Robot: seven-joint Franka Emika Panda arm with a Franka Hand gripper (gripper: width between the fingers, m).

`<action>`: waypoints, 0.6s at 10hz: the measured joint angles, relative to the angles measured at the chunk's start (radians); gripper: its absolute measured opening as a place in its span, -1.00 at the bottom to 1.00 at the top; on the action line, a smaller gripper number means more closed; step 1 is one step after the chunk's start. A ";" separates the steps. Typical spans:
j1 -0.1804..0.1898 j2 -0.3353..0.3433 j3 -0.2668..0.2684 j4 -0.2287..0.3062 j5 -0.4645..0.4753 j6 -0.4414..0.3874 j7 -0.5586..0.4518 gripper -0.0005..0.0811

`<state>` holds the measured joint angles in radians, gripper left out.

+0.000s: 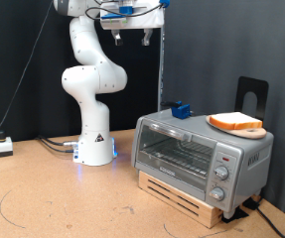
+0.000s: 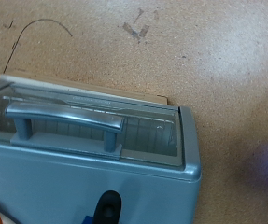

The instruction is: Make a piece of toast with the oven

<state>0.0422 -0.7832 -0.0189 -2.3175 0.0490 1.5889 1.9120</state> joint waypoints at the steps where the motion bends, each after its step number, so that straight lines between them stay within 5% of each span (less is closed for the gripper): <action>1: 0.014 -0.002 -0.010 -0.005 0.039 0.013 -0.078 1.00; 5: 0.124 0.014 -0.066 -0.088 0.069 0.265 -0.493 1.00; 6: 0.112 0.037 -0.040 -0.110 -0.018 0.323 -0.469 1.00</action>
<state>0.1542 -0.7460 -0.0593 -2.4276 0.0306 1.9119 1.4428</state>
